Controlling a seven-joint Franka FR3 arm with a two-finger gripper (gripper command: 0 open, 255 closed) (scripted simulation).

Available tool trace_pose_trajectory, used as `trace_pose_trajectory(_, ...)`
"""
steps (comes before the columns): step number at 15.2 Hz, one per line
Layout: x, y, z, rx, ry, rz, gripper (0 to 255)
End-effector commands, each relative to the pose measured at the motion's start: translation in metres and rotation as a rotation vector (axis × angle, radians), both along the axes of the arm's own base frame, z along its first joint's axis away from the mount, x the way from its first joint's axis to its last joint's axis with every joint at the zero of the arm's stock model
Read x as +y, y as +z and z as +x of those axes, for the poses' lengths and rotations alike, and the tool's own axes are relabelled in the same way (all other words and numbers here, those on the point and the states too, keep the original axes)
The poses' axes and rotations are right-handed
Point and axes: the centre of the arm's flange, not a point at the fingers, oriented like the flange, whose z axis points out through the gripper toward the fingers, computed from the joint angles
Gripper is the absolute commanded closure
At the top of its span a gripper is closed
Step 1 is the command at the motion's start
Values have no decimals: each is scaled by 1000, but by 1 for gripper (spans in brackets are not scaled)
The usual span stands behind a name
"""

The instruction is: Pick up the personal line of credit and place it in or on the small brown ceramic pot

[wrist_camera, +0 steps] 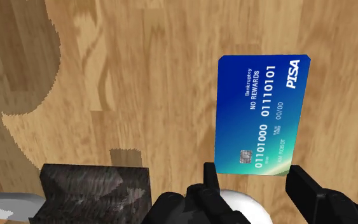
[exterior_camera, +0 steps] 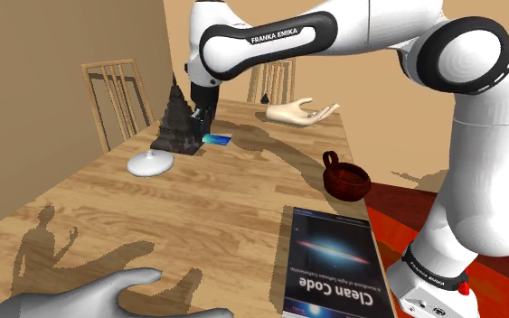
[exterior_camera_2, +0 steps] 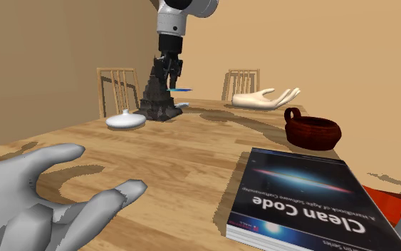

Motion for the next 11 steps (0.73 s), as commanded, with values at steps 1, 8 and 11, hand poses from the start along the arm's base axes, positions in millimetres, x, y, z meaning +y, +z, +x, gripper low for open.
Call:
trace_pose_trajectory(1,1,10,1,1,0,0,255)
trace_pose_trajectory(8,-53,14,-58,1,0,0,255)
trace_pose_trajectory(11,-80,16,-87,1,0,0,255)
